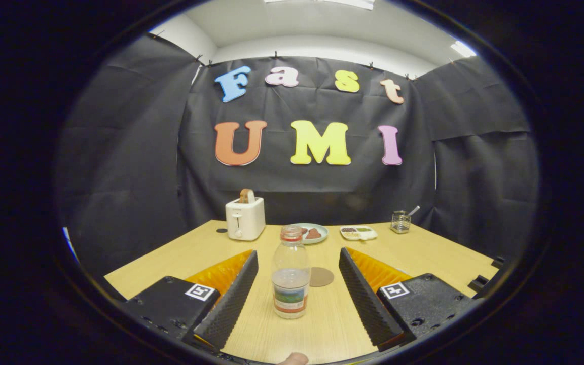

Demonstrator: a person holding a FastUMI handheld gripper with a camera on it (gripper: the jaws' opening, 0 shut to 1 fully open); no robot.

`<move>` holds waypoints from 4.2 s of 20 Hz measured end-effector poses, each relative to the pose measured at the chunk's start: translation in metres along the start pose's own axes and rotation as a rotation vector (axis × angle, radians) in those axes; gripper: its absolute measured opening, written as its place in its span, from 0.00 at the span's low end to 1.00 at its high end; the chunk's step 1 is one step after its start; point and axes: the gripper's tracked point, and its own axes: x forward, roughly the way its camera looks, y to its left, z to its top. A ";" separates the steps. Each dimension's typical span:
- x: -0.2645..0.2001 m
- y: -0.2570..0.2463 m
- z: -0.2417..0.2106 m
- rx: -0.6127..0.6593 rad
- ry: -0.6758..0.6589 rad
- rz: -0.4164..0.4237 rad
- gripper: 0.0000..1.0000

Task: Take the bottle from table, then pour the juice into the cup, finally place the bottle on the coaster

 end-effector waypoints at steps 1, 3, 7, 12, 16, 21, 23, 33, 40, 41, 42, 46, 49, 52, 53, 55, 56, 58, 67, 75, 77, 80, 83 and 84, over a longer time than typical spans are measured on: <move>0.006 0.003 -0.008 -0.004 -0.002 -0.003 1.00; 0.016 0.006 -0.023 -0.009 -0.001 -0.010 1.00; 0.036 0.005 -0.050 -0.004 0.015 -0.040 1.00; 0.063 0.014 -0.069 0.016 0.016 -0.036 1.00; 0.083 0.013 -0.085 0.006 0.034 -0.063 1.00; 0.093 0.010 -0.084 -0.022 0.025 -0.073 0.88; 0.081 0.006 -0.067 -0.045 -0.012 -0.077 0.79; 0.057 0.019 -0.053 0.110 0.081 0.017 0.79; 0.043 0.036 -0.034 0.167 0.063 0.063 0.79; 0.042 0.036 -0.031 0.188 0.058 0.066 0.79; 0.041 0.037 -0.029 0.212 0.056 0.073 0.79; 0.041 0.033 -0.022 0.334 0.053 0.093 0.79; 0.043 0.026 -0.016 0.438 0.046 0.102 0.79; 0.046 0.014 -0.005 0.529 0.026 0.105 0.79; 0.048 0.011 -0.001 0.565 0.019 0.109 0.79; 0.054 0.002 0.004 0.642 0.019 0.117 0.79; 0.056 -0.001 0.009 0.691 0.014 0.123 0.78; 0.058 -0.004 0.018 0.787 -0.005 0.159 0.78; 0.072 -0.022 0.026 1.177 -0.043 0.215 0.78; 0.073 -0.042 0.022 1.444 -0.054 0.206 0.77; 0.073 -0.044 0.020 1.499 -0.055 0.203 0.77; 0.073 -0.045 0.019 1.614 -0.066 0.224 0.77; 0.073 -0.041 0.015 1.678 -0.054 0.225 0.77; 0.075 -0.040 0.012 1.684 -0.048 0.221 0.77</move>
